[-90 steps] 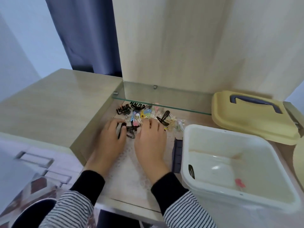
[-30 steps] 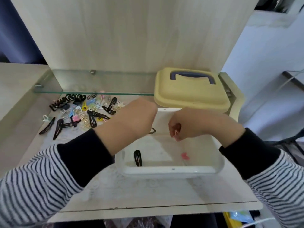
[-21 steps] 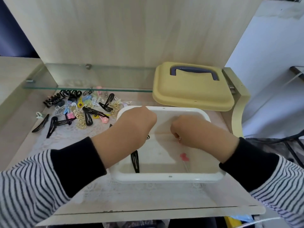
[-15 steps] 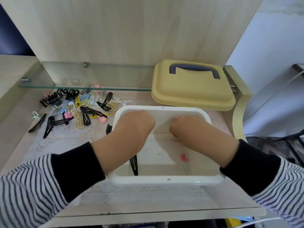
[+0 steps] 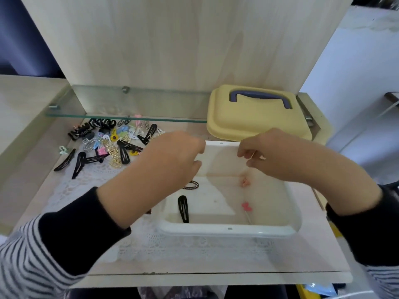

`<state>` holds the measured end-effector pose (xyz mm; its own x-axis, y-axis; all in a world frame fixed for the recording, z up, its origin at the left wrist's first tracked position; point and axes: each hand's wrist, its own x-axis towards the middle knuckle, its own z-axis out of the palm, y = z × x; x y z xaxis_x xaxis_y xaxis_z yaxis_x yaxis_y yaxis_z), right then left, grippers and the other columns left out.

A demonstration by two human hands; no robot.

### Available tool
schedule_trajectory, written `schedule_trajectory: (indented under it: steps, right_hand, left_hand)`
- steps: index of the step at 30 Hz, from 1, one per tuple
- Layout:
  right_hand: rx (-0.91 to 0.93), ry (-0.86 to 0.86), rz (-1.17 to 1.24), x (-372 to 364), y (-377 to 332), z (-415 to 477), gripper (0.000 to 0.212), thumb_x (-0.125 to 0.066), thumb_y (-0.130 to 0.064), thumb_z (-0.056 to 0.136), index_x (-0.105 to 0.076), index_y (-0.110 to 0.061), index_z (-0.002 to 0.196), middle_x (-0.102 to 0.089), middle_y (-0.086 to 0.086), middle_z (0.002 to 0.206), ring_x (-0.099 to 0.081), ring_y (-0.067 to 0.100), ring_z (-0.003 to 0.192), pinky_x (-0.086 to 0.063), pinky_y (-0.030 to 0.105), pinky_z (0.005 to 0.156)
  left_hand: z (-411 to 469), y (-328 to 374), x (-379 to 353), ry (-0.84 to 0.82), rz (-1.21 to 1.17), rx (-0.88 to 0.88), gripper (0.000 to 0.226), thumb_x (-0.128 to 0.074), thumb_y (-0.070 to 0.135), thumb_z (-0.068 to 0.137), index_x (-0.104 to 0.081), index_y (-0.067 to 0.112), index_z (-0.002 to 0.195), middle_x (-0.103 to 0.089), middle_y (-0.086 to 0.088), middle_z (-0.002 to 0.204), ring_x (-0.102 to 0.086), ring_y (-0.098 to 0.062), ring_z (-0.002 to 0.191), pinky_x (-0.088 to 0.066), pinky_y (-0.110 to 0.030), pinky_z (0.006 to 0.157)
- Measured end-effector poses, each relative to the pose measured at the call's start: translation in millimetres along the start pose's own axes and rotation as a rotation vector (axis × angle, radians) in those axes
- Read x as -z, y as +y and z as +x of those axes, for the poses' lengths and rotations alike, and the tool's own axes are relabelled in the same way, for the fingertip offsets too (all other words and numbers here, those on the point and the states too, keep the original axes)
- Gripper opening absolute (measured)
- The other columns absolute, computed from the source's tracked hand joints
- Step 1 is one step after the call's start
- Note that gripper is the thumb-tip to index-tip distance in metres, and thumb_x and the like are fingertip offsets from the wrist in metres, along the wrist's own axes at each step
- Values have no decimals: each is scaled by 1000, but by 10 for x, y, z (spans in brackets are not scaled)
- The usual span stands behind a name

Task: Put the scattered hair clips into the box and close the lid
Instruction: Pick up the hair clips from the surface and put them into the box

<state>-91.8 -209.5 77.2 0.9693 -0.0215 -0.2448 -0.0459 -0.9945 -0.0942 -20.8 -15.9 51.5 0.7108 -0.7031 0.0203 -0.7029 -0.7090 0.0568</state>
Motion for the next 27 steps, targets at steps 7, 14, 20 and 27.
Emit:
schedule_trajectory:
  steps: [7,14,20,27]
  right_hand:
    - [94,418,367,188,-381,-88,27,-54,-14,91,-58,-24,115,-63,-8,100,-61,3,85,-51,30,82]
    - [180,861,797,-89,-1419,101,44,-54,-4,84,-46,-12,127,-52,1,111,-52,11,97,-45,23,85]
    - [259,864,631,-524,-2297,324,47,-45,0,81,-46,1,128,-50,14,118,-50,28,107,-43,34,94]
    - [61,737,384,-1186,-2530,958,58,-68,-4,71,-50,-1,127,-55,17,118,-54,32,108,-46,36,92]
  left_hand:
    - [-302,-317,254,454,-127,84,15,-56,39,89,-66,35,100,-66,19,90,-56,-6,80,-35,-23,57]
    - [-601,-897,-100,796,-354,307,19,-52,24,90,-68,26,100,-66,10,96,-60,-13,87,-51,-36,74]
    - [-784,-1357,-566,680,-413,444,35,-40,26,89,-65,16,112,-63,-3,107,-57,-22,96,-50,-38,78]
    - [-903,-1591,-918,548,-371,538,37,-44,20,91,-59,10,124,-57,-13,126,-53,-31,116,-45,-38,92]
